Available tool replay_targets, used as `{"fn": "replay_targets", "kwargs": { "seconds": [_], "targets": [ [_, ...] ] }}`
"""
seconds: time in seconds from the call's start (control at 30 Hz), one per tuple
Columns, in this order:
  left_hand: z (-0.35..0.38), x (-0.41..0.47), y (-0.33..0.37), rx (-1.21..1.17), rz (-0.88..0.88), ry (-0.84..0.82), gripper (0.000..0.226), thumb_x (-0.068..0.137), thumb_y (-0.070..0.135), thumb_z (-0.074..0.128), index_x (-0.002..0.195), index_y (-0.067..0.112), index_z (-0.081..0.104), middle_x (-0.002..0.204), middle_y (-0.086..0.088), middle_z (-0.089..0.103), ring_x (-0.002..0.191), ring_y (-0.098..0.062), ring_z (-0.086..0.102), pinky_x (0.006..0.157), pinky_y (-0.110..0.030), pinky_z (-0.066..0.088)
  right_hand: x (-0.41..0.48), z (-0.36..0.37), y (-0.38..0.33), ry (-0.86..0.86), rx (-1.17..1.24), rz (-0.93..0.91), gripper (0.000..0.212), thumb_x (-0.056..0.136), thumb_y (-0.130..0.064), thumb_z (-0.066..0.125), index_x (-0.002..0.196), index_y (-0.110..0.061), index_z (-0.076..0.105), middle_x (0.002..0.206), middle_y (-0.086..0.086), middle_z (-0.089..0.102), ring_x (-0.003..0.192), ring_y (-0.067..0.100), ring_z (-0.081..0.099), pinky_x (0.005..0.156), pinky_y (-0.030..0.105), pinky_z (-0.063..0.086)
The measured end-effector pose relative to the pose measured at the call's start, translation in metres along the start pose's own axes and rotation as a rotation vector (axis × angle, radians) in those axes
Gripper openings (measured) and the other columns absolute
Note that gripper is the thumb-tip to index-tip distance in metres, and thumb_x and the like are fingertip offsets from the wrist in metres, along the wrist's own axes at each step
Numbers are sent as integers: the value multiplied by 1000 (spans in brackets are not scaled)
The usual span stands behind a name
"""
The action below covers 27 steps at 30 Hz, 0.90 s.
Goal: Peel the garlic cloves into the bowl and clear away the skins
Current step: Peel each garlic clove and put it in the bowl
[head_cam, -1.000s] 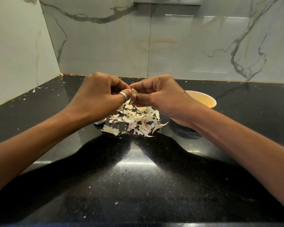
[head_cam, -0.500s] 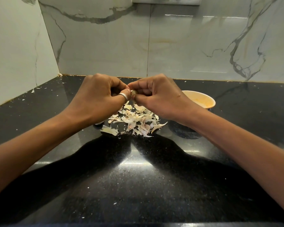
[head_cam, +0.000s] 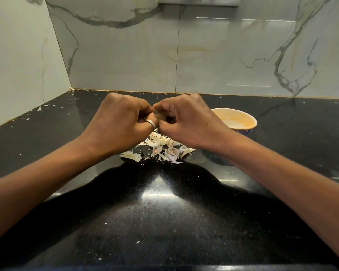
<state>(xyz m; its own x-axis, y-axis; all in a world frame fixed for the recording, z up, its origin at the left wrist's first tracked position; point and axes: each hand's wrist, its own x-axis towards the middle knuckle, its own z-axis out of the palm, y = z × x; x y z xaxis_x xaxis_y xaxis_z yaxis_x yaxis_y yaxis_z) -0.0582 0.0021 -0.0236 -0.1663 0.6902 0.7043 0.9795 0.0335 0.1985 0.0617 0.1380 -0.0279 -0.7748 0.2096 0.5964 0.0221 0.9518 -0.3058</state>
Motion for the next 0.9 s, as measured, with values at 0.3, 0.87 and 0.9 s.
{"fn": "replay_targets", "kwargs": {
  "seconds": [0.3,0.87,0.9],
  "targets": [
    [0,3,-2,-114,-115,10,22,88,34,65,87,18,79,66,2,72,59,-14,68,59,-33,55,2,-3,1,-14,148,95,16,90,-14,66,101,-9,76,78,8,76,72,22,72,73,38,60],
    [2,2,0,-132,-127,-17,9,86,22,74,91,17,80,71,12,71,70,2,67,64,-20,53,2,-14,-6,41,856,465,14,91,9,68,105,5,65,102,29,73,83,25,73,88,36,62],
    [3,2,-1,-116,-123,-12,9,86,22,74,90,17,80,69,12,70,70,3,66,63,-17,53,2,-13,-6,39,855,463,15,91,9,69,104,5,66,100,27,73,82,23,74,87,36,63]
  ]
}}
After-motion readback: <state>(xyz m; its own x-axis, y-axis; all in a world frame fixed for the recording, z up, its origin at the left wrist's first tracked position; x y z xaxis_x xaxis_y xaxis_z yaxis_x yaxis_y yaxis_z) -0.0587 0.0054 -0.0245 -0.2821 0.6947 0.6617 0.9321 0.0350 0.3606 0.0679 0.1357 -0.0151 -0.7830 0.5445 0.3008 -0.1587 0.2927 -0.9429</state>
